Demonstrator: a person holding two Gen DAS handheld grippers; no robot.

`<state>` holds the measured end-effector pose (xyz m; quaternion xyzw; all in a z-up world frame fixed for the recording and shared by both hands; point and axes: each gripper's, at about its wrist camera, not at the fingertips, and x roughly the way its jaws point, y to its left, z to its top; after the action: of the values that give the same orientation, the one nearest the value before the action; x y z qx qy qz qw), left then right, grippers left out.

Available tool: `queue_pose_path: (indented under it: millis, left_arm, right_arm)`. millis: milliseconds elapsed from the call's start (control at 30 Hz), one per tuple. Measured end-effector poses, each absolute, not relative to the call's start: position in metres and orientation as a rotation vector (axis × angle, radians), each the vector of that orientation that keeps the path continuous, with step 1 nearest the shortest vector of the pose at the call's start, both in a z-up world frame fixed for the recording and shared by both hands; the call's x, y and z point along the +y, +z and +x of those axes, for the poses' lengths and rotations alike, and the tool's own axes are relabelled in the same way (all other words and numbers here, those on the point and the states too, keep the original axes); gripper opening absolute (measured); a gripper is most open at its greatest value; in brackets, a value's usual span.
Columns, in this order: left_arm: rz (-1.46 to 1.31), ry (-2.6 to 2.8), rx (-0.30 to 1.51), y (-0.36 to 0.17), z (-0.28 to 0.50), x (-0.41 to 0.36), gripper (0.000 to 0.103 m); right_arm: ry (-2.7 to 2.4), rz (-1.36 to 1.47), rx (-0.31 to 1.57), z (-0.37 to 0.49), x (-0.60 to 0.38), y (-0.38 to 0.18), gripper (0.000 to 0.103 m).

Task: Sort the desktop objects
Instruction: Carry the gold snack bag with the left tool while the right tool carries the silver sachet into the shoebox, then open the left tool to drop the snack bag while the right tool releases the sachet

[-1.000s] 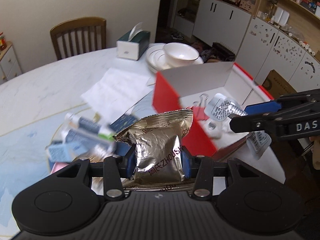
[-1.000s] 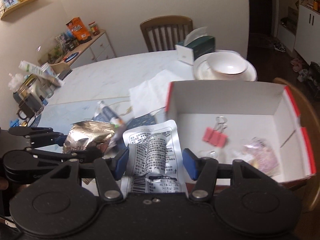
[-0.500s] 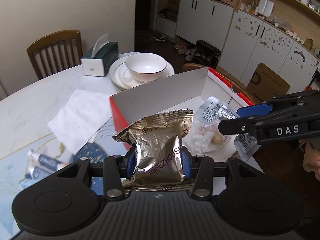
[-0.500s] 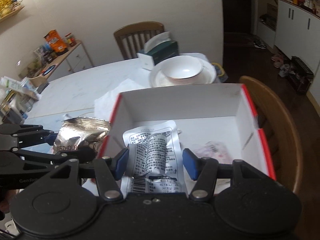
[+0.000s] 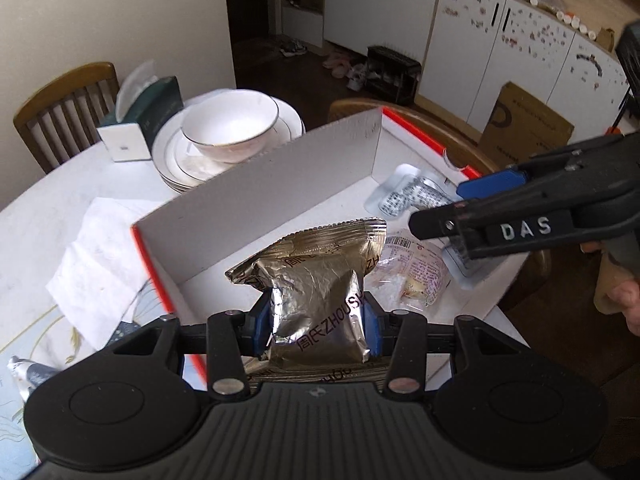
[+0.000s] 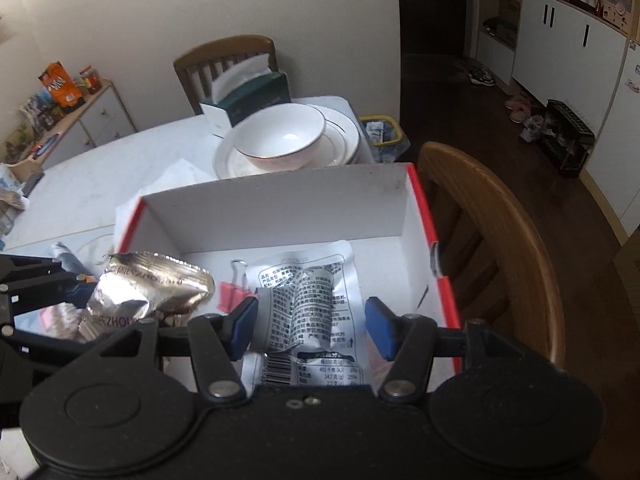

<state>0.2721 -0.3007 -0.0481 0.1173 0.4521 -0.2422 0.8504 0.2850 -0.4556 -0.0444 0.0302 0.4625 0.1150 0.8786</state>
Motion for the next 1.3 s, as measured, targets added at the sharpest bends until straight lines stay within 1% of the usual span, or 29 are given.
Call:
queue_pose_path:
  millis: [233, 433, 867, 1300]
  left_arm:
    - [0.208, -0.501, 1.054, -0.073, 0.296, -0.307, 0.044]
    - [0.219, -0.499, 1.099, -0.088, 0.306, -0.31, 0.044]
    - [0.232, -0.492, 1.163, -0.111, 0.314, -0.311, 0.044]
    - [0.215, -0.502, 1.154, -0.111, 0.315, -0.31, 0.047]
  right_arm:
    - [0.213, 0.031, 1.008, 0.317, -0.456, -0.066, 0.058]
    - [0.22, -0.01, 1.051, 0.333, -0.447, -0.084, 0.058]
    - [0.262, -0.076, 1.106, 0.345, -0.43, -0.102, 0.058]
    - [0.267, -0.058, 1.126, 0.349, -0.432, -0.109, 0.058]
